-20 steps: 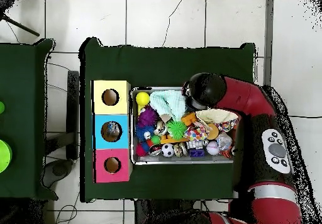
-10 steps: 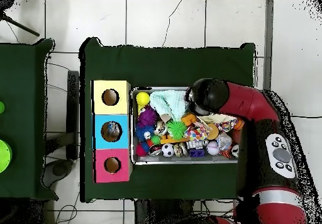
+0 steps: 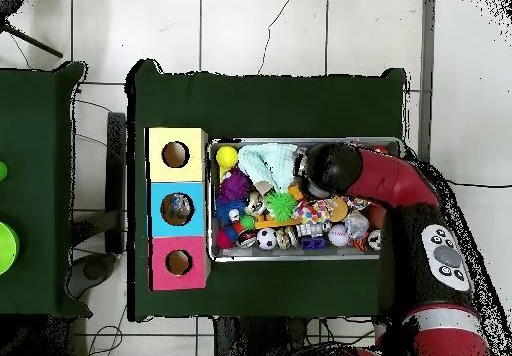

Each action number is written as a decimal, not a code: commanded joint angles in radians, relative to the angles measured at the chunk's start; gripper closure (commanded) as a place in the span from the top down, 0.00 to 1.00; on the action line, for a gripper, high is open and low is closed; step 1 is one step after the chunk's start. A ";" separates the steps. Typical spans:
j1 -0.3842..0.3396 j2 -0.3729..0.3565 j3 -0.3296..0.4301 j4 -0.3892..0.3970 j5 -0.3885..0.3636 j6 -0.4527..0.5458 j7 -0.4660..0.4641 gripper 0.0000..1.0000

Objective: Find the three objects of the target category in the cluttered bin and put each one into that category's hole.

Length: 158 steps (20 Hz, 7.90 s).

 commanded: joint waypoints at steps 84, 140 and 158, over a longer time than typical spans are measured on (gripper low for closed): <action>-0.042 0.040 0.181 -0.005 -0.266 0.000 -0.090 1.00; -0.105 -0.080 0.270 0.156 -0.189 0.036 -0.095 0.00; -0.123 -0.154 0.267 0.269 -0.196 -0.014 -0.070 0.00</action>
